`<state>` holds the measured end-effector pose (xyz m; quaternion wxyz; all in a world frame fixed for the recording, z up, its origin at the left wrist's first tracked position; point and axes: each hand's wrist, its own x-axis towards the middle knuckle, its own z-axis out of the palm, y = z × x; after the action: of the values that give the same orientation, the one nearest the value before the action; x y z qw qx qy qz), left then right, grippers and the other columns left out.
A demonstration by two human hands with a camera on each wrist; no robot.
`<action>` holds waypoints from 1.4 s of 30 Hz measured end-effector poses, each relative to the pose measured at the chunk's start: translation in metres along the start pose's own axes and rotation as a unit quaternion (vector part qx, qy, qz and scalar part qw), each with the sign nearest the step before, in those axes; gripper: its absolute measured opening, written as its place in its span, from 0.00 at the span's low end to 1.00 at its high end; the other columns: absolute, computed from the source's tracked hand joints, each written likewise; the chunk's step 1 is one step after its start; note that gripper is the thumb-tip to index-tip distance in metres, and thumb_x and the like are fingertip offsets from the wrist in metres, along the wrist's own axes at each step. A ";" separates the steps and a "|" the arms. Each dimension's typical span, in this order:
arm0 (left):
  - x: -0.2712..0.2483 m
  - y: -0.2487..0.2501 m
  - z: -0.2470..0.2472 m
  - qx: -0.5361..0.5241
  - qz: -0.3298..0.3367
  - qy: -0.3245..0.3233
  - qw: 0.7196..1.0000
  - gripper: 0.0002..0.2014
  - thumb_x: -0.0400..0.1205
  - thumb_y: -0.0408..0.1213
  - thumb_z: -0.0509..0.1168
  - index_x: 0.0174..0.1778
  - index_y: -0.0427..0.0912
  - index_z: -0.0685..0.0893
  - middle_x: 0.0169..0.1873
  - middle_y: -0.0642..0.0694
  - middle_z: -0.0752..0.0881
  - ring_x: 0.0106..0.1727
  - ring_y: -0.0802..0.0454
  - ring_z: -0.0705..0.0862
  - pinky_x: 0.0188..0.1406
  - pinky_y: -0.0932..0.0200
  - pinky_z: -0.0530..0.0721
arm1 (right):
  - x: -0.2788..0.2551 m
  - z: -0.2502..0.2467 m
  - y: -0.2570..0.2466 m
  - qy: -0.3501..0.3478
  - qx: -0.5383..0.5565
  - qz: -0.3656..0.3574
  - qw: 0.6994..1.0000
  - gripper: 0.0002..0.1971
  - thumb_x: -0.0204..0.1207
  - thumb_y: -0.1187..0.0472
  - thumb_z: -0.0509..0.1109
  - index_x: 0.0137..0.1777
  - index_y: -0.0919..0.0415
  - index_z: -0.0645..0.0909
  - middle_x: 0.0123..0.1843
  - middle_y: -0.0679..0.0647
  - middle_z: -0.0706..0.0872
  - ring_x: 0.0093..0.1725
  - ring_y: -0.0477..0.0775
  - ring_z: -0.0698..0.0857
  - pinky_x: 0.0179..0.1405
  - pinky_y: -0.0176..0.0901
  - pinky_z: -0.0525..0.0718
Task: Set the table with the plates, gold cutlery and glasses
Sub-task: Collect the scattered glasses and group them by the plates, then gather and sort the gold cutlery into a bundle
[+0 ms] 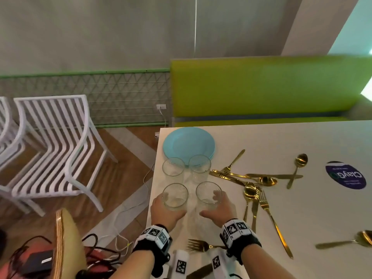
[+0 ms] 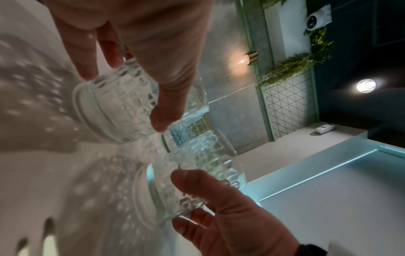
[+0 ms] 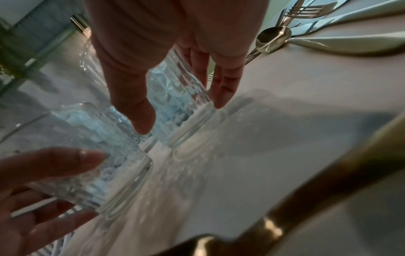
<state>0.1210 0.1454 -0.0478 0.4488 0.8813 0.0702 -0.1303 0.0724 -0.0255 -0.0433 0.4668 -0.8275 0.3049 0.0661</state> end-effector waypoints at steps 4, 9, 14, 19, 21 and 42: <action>0.006 0.010 0.003 0.002 0.009 0.003 1.000 0.46 0.58 0.39 0.82 0.73 0.36 0.72 0.69 0.38 0.78 0.71 0.41 0.76 0.71 0.49 0.76 | 0.011 0.004 -0.007 -0.002 -0.016 -0.013 1.000 0.43 0.55 0.57 0.84 0.72 0.55 0.69 0.67 0.51 0.80 0.65 0.53 0.79 0.60 0.40 0.78; 0.016 0.009 0.009 0.001 -0.001 0.005 1.000 0.49 0.48 0.50 0.83 0.67 0.44 0.76 0.62 0.43 0.82 0.65 0.42 0.81 0.64 0.46 0.82 | 0.021 0.005 -0.013 0.003 -0.014 -0.004 1.000 0.42 0.58 0.60 0.83 0.73 0.54 0.68 0.68 0.54 0.81 0.67 0.58 0.79 0.65 0.47 0.80; 0.014 0.017 0.004 -0.011 -0.027 -0.002 1.000 0.54 0.60 0.35 0.82 0.79 0.38 0.59 0.75 0.38 0.65 0.76 0.40 0.66 0.75 0.51 0.67 | 0.019 0.000 -0.012 0.002 -0.004 0.009 1.000 0.39 0.64 0.66 0.79 0.74 0.53 0.67 0.69 0.56 0.80 0.66 0.57 0.80 0.61 0.43 0.79; -0.002 0.036 0.000 0.009 0.049 0.055 0.997 0.60 0.59 0.43 0.84 0.81 0.36 0.53 0.79 0.36 0.57 0.80 0.39 0.53 0.82 0.43 0.51 | 0.011 -0.017 -0.009 0.012 0.001 0.030 0.999 0.41 0.66 0.67 0.79 0.78 0.54 0.64 0.75 0.57 0.74 0.71 0.56 0.77 0.63 0.43 0.80; -0.009 0.048 -0.001 0.010 0.108 0.094 0.990 0.59 0.57 0.45 0.84 0.79 0.35 0.57 0.77 0.36 0.59 0.79 0.39 0.55 0.80 0.42 0.52 | 0.006 -0.029 -0.004 0.028 -0.014 0.036 0.999 0.36 0.68 0.65 0.78 0.76 0.55 0.67 0.73 0.57 0.75 0.69 0.56 0.78 0.60 0.43 0.80; -0.049 0.144 0.103 0.059 0.238 -0.150 0.958 0.14 0.80 0.35 0.65 0.61 0.45 0.77 0.53 0.55 0.75 0.37 0.64 0.78 0.34 0.77 0.75 | 0.005 -0.141 0.101 0.064 -0.186 0.151 0.969 0.12 0.76 0.55 0.67 0.54 0.60 0.85 0.55 0.55 0.88 0.55 0.53 0.86 0.52 0.38 0.81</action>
<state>0.0920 -0.0227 0.0197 0.4193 0.8677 -0.2180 -0.1545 -0.0056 -0.1805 -0.0402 0.2688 -0.8465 0.4380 0.1387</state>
